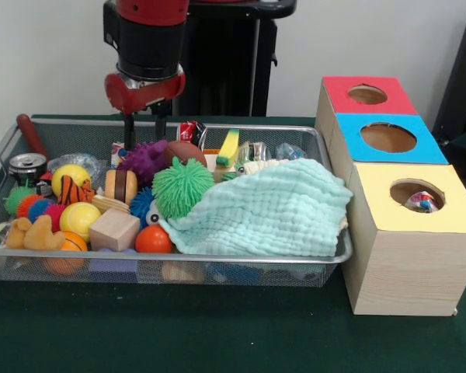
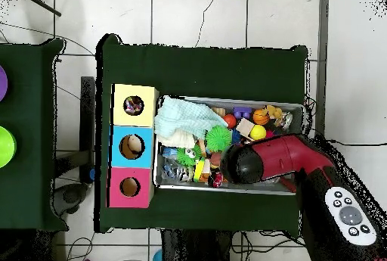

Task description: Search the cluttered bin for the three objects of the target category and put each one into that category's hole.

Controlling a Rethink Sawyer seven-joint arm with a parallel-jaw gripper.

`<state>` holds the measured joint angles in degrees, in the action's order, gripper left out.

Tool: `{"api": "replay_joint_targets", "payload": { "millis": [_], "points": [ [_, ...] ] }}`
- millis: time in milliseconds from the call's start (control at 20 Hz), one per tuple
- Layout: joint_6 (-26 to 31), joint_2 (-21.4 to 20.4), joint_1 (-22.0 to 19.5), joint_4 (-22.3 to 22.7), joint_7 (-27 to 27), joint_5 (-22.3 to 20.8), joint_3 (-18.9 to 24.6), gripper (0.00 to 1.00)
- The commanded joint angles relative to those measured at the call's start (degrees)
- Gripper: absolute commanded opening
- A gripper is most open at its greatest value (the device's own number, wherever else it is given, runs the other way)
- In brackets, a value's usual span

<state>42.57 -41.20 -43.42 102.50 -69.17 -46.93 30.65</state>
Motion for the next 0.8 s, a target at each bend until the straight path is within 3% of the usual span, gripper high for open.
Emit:
{"api": "replay_joint_targets", "payload": {
  "millis": [50,350,550,800],
  "points": [
    [2.26,3.18,1.33,2.38,2.29,-4.51,-3.90,1.00],
    [2.75,4.87,2.18,1.51,2.03,-6.66,-6.87,1.00],
    [6.77,4.65,4.81,-0.71,0.85,-8.90,-10.72,1.00],
    [6.09,5.97,6.45,-2.30,0.30,-11.06,-13.69,1.00]
  ]
}}
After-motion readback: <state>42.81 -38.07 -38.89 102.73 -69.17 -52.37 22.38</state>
